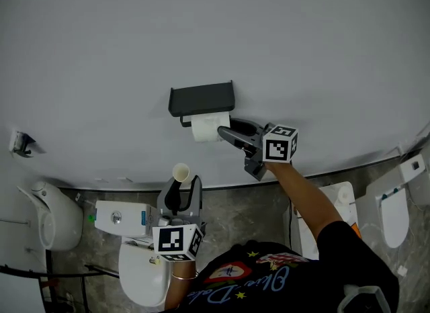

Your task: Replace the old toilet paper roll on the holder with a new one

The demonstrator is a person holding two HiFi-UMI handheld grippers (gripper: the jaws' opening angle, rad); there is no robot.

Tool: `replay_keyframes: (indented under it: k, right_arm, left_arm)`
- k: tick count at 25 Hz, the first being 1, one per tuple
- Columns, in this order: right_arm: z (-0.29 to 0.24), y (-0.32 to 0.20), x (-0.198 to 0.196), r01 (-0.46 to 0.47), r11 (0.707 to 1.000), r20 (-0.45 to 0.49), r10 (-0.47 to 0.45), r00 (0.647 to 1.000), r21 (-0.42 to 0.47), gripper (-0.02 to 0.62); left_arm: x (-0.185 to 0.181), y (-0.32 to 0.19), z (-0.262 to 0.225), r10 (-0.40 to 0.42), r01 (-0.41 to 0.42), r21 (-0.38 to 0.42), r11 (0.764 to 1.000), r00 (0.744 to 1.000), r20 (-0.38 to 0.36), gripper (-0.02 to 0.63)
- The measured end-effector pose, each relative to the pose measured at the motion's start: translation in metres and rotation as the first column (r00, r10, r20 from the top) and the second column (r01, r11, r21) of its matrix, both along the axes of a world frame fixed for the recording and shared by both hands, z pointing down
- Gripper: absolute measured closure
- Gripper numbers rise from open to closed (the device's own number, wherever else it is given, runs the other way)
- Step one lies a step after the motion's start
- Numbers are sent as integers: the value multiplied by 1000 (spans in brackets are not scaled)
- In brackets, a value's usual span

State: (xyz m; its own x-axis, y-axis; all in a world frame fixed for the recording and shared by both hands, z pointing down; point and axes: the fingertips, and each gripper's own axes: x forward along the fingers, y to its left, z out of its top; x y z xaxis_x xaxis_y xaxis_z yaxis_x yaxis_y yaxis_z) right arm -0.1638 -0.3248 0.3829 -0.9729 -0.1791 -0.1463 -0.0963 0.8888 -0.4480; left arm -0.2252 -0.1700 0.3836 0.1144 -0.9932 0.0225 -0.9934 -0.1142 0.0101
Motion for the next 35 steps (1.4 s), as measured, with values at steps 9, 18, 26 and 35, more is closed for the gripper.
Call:
replay_keyframes:
  k: [9,18,26,35]
  right_arm:
    - [2,10,-18,11,998,-83,-5,997,67,419]
    - [-15,6,35,-256,920,-129,304,944,297,379]
    - [6,55,88,-426,816,-153,513,844,391,580]
    - [19,80,93,-426,820,-183,518,835,382,581]
  left_arm:
    - [-1,8,4,-21,21,-11,1000,1000,-7,440]
    - [13,10,8,-2,2,-22,1000,1000,4,440]
    - [29,2,21,42,-40,-59,997,999,25,440]
    - [43,-2,29,87,-85,-73,994,996,23,440]
